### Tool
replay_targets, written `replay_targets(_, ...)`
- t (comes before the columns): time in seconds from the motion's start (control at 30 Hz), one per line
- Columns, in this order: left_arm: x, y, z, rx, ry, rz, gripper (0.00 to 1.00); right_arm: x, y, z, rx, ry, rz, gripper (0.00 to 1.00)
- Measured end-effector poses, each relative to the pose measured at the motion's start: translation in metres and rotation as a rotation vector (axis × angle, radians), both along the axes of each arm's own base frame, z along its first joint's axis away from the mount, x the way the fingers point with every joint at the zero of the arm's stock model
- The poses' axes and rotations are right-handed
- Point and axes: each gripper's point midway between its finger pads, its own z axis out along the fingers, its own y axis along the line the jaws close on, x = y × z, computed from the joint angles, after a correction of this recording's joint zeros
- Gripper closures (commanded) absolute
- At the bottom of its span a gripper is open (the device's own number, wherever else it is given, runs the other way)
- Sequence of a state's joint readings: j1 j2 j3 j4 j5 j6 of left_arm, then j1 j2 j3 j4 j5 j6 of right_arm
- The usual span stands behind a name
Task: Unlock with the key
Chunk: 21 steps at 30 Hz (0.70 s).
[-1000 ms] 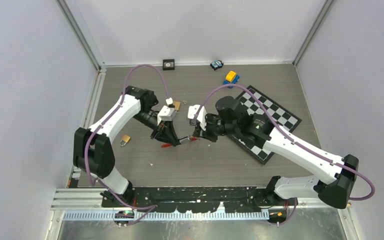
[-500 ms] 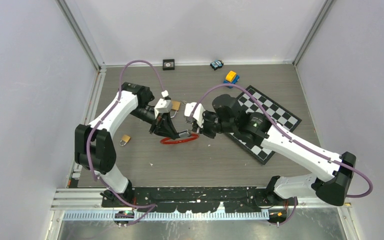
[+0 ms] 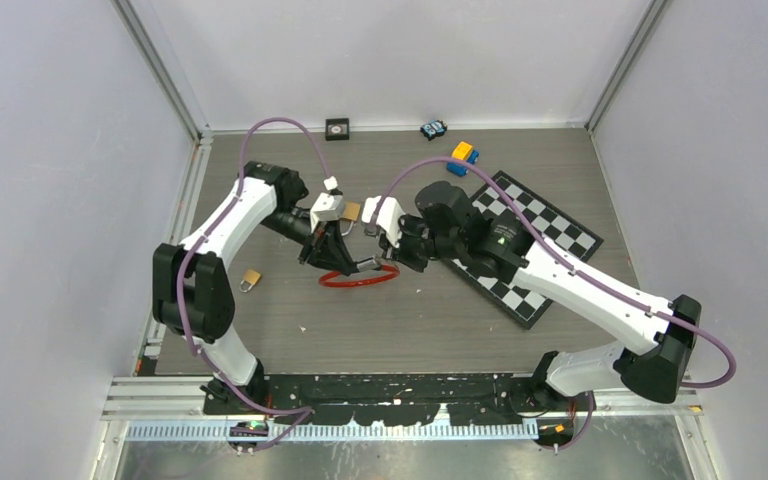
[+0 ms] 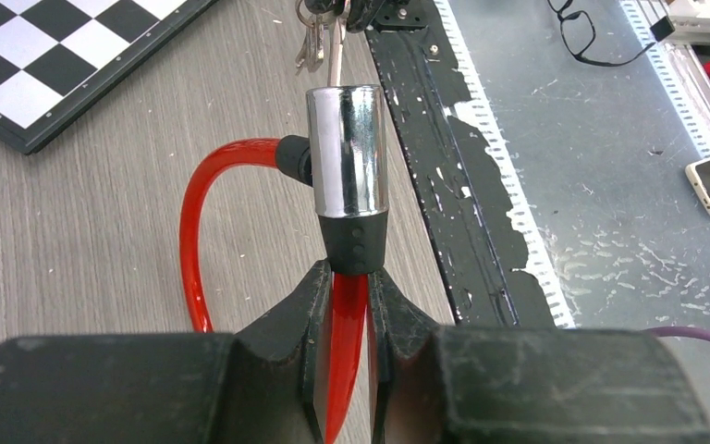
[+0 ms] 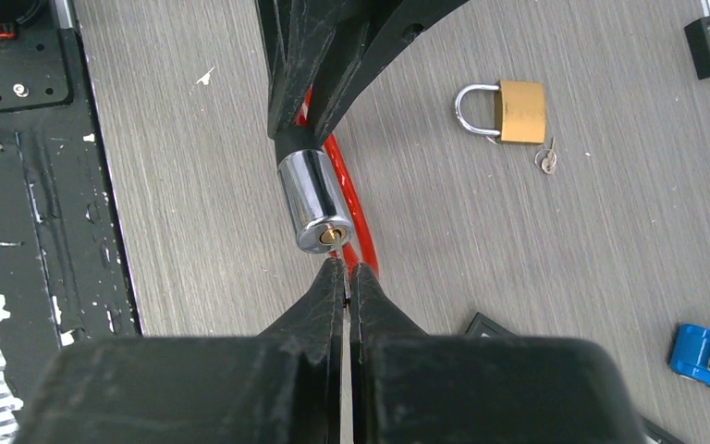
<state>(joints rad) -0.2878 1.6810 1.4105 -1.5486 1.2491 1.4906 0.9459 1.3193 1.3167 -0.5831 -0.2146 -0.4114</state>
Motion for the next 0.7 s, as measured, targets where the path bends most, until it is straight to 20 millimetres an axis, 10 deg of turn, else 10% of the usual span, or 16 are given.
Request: replay_targets(0.7, 0.019, 0.005, 0.005, 0.030, -0.051, 0.023, 0.85, 0.017, 0.002, 0.000, 0.043, 0.067, -0.117, 0.99)
